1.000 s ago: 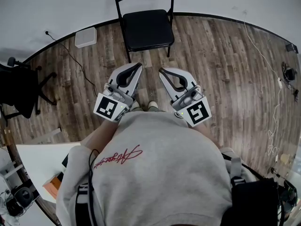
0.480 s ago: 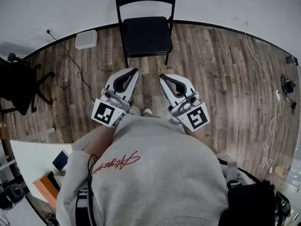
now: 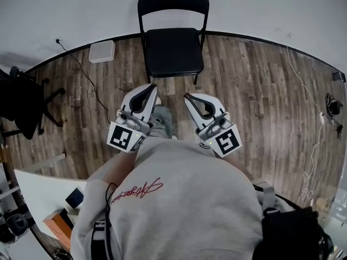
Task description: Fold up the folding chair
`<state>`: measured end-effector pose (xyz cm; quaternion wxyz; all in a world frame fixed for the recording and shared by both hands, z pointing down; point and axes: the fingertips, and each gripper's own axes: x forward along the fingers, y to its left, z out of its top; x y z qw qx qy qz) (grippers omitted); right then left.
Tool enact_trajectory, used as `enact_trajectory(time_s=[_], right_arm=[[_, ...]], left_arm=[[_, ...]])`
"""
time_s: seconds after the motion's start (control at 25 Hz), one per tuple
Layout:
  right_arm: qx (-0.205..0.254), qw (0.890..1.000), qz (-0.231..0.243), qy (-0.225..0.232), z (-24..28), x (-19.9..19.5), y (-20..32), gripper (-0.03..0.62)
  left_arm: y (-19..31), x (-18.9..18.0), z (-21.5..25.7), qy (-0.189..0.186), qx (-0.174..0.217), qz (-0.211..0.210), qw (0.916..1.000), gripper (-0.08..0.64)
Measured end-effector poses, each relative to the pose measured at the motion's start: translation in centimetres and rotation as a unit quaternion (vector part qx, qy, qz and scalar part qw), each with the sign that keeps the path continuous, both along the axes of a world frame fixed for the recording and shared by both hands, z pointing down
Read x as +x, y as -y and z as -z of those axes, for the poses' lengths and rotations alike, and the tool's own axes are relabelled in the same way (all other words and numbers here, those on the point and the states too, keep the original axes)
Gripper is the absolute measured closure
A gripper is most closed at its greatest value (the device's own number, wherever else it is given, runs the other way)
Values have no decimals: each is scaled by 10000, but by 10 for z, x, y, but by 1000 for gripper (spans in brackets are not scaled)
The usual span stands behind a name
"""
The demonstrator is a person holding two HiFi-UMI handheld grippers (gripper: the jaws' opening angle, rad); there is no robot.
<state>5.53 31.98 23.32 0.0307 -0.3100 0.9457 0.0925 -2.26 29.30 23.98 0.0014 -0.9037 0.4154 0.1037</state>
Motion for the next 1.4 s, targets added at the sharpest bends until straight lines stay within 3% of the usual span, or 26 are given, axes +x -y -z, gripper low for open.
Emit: enact_trajectory(time_s=[0.36,0.52,0.64,0.88,1.0,1.08,1.16,1.2,1.32,1.4], right_arm=[[-6,9997,-219,-48,-10,-34,135,574],[-5,9991,-411,54,-3,-49,191,574],[-33,9982,-601,21,-6,-54,217,574],[-550,9935,-998,43,-32,-43,243,574],[-1044,9841,-1415,249,-61,-26,258,572],[-1455,9760,-1570,411,-86,-16,266,562],[-1855,9664,-1688,566,-112,-11,271,433],[-2037,9611,-1748,650,-126,-9,271,429],[-2649,9400,-1954,899,-180,6,270,402],[-3116,9177,-2163,1177,-223,20,266,394]], left_arm=[[129,-21,-24,239,-225,-351,9988,543],[186,-32,-16,150,-272,-410,9987,543],[217,-39,-16,106,-283,-448,9985,541],[261,-40,-37,143,-664,-514,9964,541],[289,-41,-59,341,-957,-443,9938,519],[314,-45,-85,458,-1331,-382,9893,346],[338,-55,-115,563,-1736,-312,9827,311],[351,-62,-132,630,-1930,-252,9788,302],[387,-84,-190,660,-2579,14,9639,267],[413,-103,-228,446,-3012,282,9521,256]])
